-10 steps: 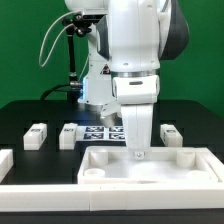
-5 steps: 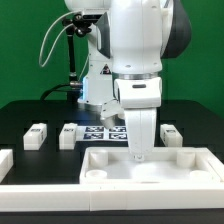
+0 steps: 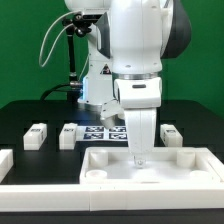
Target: Assemble desk
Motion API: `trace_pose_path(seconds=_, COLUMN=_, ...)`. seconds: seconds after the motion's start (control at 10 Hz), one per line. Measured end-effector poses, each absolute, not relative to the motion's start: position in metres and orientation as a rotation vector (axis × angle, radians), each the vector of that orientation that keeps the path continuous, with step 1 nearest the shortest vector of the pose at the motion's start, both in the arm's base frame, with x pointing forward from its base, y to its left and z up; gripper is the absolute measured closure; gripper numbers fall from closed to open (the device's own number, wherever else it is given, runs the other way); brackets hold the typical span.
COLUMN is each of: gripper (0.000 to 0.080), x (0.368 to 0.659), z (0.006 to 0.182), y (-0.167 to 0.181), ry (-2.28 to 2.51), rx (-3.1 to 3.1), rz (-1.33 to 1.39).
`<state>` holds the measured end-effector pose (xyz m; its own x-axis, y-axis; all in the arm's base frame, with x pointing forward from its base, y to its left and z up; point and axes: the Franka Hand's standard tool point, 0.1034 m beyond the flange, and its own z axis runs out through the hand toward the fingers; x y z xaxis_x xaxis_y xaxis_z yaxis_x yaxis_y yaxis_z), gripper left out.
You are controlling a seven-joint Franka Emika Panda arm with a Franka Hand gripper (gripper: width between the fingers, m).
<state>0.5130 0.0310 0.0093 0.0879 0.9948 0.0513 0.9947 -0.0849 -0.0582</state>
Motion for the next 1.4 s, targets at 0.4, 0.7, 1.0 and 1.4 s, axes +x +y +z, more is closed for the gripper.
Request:
trace_pose_path(seconds=0.4, gripper=0.0151, x=0.513, z=0.009, y=0.031, ry=-2.071, rx=-2.258, rz=0.002)
trace_pose_path(seconds=0.7, gripper=0.015, x=0.513, z=0.011, y=0.031, ry=-2.053, rx=-2.272, rz=0.01)
trace_pose_path(seconds=1.0, gripper=0.015, x=0.514, z=0.036, y=0.033, ry=-1.975, rx=-2.362, rz=0.017)
trace_pose_path(seconds=1.4, gripper=0.015, x=0.505, z=0.06, y=0.072, ry=-1.551, rx=-2.676, rz=0.05)
